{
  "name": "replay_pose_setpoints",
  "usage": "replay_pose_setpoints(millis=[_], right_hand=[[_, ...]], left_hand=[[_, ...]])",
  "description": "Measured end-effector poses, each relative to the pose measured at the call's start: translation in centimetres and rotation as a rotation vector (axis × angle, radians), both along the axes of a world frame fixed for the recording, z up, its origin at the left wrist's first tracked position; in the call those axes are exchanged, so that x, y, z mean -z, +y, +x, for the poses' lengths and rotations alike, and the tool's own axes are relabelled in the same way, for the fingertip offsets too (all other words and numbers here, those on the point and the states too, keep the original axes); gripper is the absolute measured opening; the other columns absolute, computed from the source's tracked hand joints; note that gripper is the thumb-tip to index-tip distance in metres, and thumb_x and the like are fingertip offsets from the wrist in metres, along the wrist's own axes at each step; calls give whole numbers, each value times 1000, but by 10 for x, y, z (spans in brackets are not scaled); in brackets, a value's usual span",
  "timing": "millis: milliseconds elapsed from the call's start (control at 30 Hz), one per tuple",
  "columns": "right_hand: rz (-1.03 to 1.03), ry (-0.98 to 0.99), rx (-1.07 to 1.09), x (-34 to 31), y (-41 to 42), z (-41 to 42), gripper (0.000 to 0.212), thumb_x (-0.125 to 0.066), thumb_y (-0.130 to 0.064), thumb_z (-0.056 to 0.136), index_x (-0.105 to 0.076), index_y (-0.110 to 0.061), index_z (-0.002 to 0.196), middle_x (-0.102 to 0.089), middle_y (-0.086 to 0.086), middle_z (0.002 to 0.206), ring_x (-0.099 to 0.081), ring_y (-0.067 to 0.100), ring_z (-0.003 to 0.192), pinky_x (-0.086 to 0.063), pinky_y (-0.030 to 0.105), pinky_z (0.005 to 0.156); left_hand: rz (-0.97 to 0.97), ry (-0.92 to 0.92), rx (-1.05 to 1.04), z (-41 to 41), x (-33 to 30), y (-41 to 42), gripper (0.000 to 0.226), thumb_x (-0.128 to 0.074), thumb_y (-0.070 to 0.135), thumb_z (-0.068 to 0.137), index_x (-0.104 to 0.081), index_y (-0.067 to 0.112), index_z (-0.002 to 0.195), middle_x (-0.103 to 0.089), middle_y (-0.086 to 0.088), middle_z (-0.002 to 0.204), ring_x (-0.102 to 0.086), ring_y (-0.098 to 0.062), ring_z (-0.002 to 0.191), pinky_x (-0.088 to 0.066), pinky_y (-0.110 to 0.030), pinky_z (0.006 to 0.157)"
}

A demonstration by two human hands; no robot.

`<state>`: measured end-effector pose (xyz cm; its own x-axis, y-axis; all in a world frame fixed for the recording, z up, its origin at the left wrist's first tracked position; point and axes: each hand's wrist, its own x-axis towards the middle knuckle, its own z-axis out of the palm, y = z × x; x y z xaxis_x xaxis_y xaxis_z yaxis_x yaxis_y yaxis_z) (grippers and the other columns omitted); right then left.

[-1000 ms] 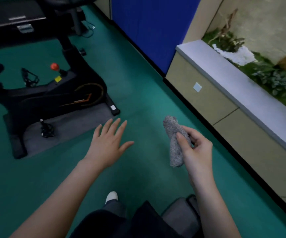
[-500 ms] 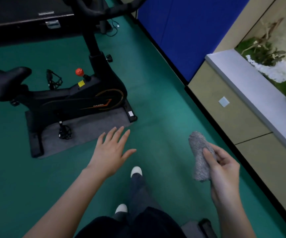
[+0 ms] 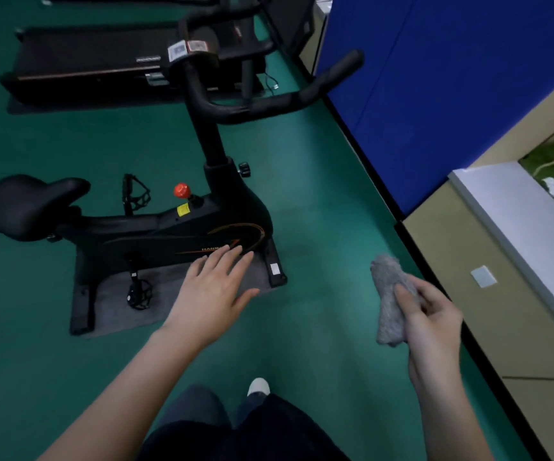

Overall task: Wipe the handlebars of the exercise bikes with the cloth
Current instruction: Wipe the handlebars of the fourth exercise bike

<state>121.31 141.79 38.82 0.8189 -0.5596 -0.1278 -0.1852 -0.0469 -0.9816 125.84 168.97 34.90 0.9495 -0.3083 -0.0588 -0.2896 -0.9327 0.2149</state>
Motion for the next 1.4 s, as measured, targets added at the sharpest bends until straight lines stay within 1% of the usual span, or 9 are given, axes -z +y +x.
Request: replay_pose_setpoints(millis=[100,167,300,467,700,867,1033,1233,1400], right_hand=[[-8,-30,-92,-4,27,44,23,-60,1,88,-67,-21,90,-70,3,93,-65,6,79,-52,16,71],[6,-31,-138,-1,49,67,23,-61,1,87,-68,-20,89,-71,0,90,-66,2,76,-50,12,66],[32,-43,-130,4,95,104,23,-62,1,87,-69,-21,90,-72,-2,90,-67,1,77,-51,11,65],[26,-72,-26,4,157,146,25,-62,-2,87,-68,-26,88,-72,-5,91,-67,1,77,-51,12,65],[-32,-65,68,1,227,180,30,-63,-2,87,-71,-30,81,-74,-12,82,-67,1,74,-52,13,63],[-111,-97,95,-13,238,199,28,-64,-3,87,-71,-30,86,-74,-10,88,-67,2,78,-52,13,68],[-154,-189,136,-27,232,232,30,-61,-1,88,-68,-29,91,-71,-22,83,-65,-5,75,-49,9,65],[-242,-265,162,-37,208,262,19,-58,0,90,-66,-12,102,-69,-27,83,-62,-10,75,-47,6,67],[-270,-251,226,-45,203,275,19,-59,0,90,-66,-6,106,-67,-13,91,-62,-11,77,-49,8,71]], left_hand=[[34,1,-58,23,6,21,64,-28,57,94,-20,26,149,-24,6,155,-14,-14,144,-16,-36,115],[23,5,-85,39,9,38,65,-28,57,93,-20,26,149,-24,6,154,-14,-14,144,-15,-35,115],[39,-14,-74,81,11,73,64,-26,58,94,-19,27,149,-25,8,154,-14,-13,144,-14,-34,115],[12,-20,24,146,-2,126,59,-38,52,94,-34,22,145,-46,4,141,-37,-16,134,-27,-34,107],[42,1,110,226,-9,198,57,-43,50,93,-40,20,141,-51,2,136,-45,-20,127,-35,-36,100],[-9,-80,163,273,-23,205,52,-54,43,90,-51,13,133,-59,-4,125,-54,-26,117,-42,-41,94],[-24,-97,177,301,-31,188,54,-50,42,93,-46,12,137,-55,-6,132,-50,-26,122,-37,-40,99],[-57,-187,157,319,-44,170,51,-52,39,92,-49,12,134,-54,-4,131,-50,-25,121,-39,-39,96],[-136,-293,181,334,-59,165,59,-53,43,89,-44,12,138,-44,-8,140,-41,-27,128,-35,-43,102]])
